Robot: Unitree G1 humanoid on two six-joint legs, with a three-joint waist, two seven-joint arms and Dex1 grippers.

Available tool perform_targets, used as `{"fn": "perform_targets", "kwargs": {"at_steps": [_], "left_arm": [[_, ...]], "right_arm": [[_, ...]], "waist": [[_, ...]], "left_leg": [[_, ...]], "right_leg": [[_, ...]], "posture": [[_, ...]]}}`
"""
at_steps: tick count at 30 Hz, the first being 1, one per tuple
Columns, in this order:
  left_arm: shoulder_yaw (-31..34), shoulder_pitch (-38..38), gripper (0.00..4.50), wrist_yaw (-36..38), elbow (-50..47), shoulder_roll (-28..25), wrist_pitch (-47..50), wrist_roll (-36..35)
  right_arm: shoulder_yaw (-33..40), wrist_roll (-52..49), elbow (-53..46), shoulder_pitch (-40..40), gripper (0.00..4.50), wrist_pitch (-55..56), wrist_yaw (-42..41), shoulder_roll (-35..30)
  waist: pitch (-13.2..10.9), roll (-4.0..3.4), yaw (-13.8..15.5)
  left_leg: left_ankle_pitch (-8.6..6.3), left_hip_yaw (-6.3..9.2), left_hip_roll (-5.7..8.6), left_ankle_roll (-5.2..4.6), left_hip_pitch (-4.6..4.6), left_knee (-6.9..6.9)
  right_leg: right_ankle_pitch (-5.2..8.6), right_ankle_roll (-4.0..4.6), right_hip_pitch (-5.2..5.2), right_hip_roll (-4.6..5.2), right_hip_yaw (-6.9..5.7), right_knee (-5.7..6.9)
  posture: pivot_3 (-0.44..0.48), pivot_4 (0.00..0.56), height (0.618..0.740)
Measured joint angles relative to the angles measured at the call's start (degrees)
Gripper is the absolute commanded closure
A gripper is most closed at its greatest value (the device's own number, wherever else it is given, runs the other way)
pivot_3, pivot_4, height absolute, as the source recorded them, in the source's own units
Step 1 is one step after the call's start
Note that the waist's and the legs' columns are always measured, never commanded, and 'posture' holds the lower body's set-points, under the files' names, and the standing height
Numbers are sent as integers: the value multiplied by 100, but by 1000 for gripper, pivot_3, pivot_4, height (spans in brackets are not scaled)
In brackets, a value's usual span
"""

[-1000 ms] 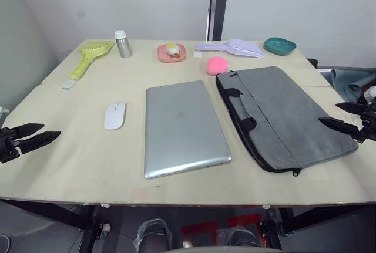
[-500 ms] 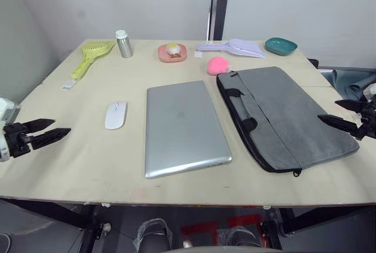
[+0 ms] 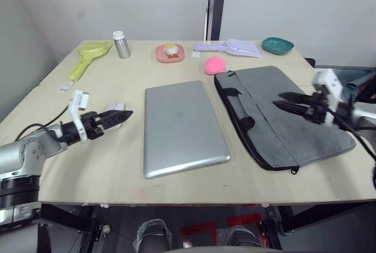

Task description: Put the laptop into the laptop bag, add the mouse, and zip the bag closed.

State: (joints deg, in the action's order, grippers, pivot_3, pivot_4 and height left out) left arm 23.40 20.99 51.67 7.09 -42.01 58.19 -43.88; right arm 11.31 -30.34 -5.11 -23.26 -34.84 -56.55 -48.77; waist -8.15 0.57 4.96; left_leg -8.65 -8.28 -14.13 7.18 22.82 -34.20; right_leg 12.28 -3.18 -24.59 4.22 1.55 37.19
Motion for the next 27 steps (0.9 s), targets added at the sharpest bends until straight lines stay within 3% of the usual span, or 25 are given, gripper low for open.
{"fn": "perform_targets", "kwargs": {"at_steps": [3,14,21,27], "left_arm": [[-70,128,0,-447,-40,95,682,-148],[-95,491,0,-1063,796,175,1917,-154],[-54,1059,0,-1240,1458,595,2140,-115],[-375,1450,0,-1084,1977,770,1848,120]], "right_arm": [[-799,391,56,-575,4484,139,74,412],[-2676,2387,1889,-1738,4484,1393,812,1873],[-3121,3321,2938,-2109,4484,2123,991,2095],[-3507,4111,3737,-2418,4484,2738,1228,2334]], "waist": [[0,-1,-14],[0,-1,70],[1,0,70],[4,-2,61]], "left_leg": [[-1,1,-1,3,1,6],[3,11,7,20,18,3],[5,16,12,23,10,1],[4,18,13,22,5,-1]], "right_leg": [[0,0,-2,-2,-2,-1],[-1,-1,-3,5,-13,-11],[-3,-1,9,10,-17,-10],[-4,-1,17,13,-17,-9]], "posture": [[0,150,740],[0,150,740],[0,150,740],[0,150,740]]}}
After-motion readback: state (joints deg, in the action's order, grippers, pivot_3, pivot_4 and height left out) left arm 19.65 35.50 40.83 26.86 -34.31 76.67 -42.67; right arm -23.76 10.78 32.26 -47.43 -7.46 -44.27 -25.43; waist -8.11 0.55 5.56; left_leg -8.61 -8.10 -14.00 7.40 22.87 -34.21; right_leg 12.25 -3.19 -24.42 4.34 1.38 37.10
